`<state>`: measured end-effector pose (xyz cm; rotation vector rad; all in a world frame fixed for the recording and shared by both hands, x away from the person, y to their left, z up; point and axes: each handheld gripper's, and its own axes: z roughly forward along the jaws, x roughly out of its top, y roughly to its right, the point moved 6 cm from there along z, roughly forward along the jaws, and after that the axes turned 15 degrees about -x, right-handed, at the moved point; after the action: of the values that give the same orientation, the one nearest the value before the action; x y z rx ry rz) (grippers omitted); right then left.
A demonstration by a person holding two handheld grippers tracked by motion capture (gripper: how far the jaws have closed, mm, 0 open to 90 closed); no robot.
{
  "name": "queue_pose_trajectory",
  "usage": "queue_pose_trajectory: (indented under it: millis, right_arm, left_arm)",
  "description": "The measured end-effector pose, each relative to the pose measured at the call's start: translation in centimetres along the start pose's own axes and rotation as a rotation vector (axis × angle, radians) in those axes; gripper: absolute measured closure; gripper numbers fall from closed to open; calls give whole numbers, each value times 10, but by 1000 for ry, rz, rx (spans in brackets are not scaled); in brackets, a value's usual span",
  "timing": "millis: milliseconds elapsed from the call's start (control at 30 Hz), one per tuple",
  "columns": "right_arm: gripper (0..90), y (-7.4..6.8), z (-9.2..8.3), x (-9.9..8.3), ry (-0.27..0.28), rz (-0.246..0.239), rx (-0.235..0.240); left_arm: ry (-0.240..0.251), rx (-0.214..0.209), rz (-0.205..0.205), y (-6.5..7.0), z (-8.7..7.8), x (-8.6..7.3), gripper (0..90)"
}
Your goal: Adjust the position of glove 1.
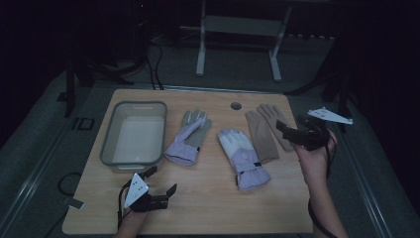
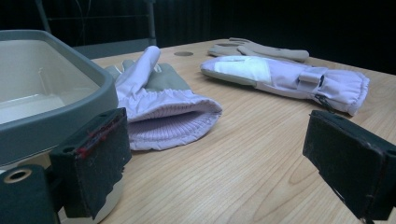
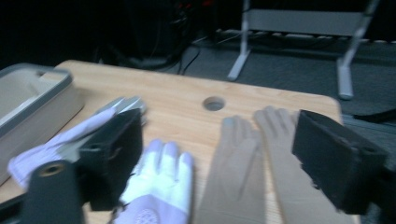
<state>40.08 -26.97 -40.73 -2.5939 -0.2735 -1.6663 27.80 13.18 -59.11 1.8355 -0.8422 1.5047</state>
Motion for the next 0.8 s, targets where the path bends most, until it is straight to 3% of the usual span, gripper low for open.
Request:
queue_pose_trajectory:
  millis: [133, 167, 233, 367, 433, 467, 800]
  right_arm:
    - [180, -27, 13, 3, -31, -50, 46]
    - [180, -27, 13, 3, -31, -50, 46]
    - [144, -46, 23, 4, -43, -95, 72]
    - [136, -77, 37, 4, -63, -136, 134]
    - [135, -82, 40, 4, -66, -140, 134]
    - [135, -97, 49, 3, -89, -156, 156]
    - [135, -154, 92, -1, -168, -185, 196]
  left_arm:
    - [-3, -1, -5, -1, 0, 0, 77]
    - [-3, -1, -5, -1, 0, 0, 77]
    - [-5, -3, -5, 0, 0, 0, 78]
    - [-4, -4, -5, 0, 0, 0, 77]
    - [-5, -4, -5, 0, 0, 0, 77]
    - [-4, -5, -5, 0, 0, 0, 77]
    - [-5, -6, -3, 0, 0, 0, 78]
